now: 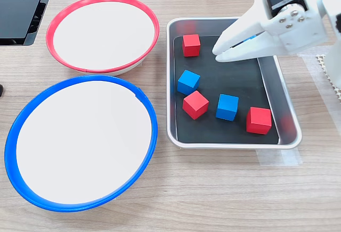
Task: Move six blocks from tray to matching dishes
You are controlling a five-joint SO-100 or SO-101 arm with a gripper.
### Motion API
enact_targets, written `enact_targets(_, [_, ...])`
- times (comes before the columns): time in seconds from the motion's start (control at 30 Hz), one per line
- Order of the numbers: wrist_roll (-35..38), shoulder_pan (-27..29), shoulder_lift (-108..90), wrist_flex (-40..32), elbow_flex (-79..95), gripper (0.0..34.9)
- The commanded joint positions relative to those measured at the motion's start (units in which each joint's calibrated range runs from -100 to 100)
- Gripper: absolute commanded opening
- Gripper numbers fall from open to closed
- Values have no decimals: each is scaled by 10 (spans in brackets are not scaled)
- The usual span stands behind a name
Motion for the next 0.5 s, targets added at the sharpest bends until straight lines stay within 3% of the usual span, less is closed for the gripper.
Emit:
enact_targets(0.0, [7,-9,-3,2,0,2])
enact_targets(0.23, [9,-10,-3,3,0,2])
enact_targets(0.33, [54,-17,42,23,-64,1])
enact_targets(0.47, [210,57,173,200,-248,2])
